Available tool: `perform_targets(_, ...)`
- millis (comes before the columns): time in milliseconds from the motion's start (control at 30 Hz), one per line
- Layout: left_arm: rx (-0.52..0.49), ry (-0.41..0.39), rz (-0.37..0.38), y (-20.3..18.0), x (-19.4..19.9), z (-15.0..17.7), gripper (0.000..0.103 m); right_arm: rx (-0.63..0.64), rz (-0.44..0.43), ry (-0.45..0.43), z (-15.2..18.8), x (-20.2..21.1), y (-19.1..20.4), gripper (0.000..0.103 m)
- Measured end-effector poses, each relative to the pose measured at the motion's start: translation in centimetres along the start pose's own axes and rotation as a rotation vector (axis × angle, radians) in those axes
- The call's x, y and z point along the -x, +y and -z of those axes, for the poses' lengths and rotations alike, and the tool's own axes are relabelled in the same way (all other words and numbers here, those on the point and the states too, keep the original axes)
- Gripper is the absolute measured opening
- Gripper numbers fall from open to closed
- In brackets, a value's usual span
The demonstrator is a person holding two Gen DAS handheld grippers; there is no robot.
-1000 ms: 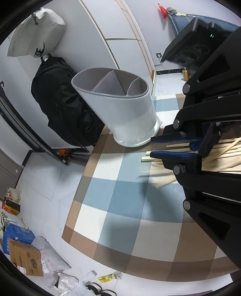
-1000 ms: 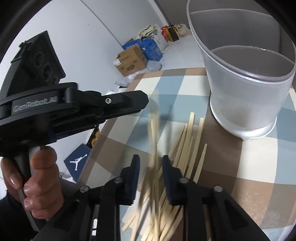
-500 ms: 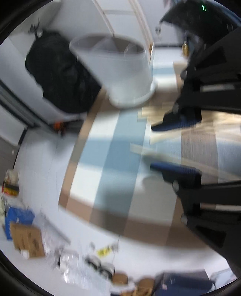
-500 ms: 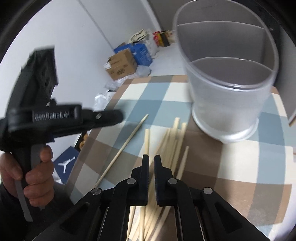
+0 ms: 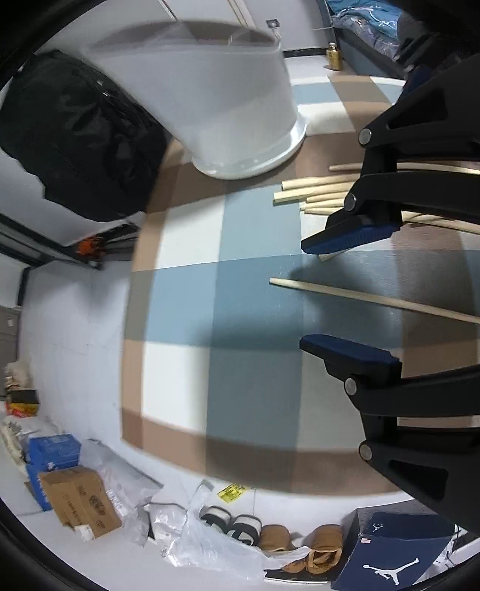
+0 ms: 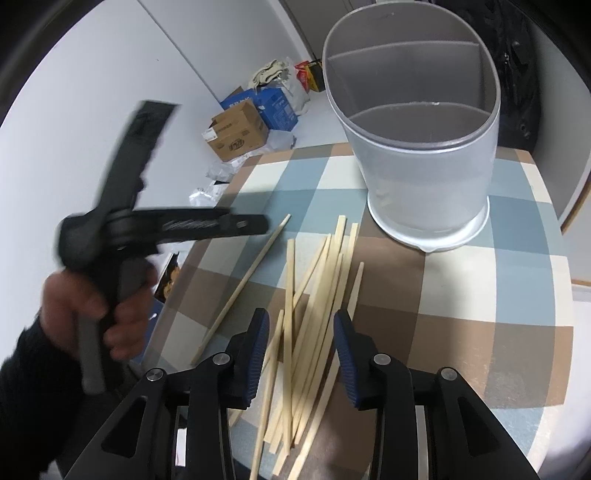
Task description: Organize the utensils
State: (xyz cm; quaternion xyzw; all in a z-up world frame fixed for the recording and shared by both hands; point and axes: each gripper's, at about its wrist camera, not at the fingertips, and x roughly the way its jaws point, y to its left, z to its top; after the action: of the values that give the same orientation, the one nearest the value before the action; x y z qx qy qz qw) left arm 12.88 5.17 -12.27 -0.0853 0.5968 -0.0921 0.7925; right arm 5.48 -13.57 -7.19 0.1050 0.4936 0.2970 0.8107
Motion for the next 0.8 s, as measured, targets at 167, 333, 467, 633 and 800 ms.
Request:
perform_targets(167,-0.035,-0.002,-0.04,-0.7,-0.1,-0.4,0.039,0.011,0.008,0.002,0.2,0.3,-0.1,0.036)
perform_targets(333,-0.109,-0.016,-0.156,-1.5,-0.4,-0.3,0.002,0.031,-0.019,0.016,0.4,0.2,0.3,0.036)
perform_targets(467,-0.092,-0.023,-0.135,-1.0,-0.2,0.0,0.0,0.042,-0.068,0.042,0.5,-0.2,1.0,0.036)
perform_targets(633,-0.063,-0.068,-0.092,-0.1,1.4,0.2,0.0,-0.006,-0.14,0.144,0.6,-2.7,1.0,0.036)
perform_targets(800,-0.026,-0.111,-0.042,0.9,3.2,0.3,0.0,-0.001,-0.135,0.222,0.4,-5.0,1.8,0.033)
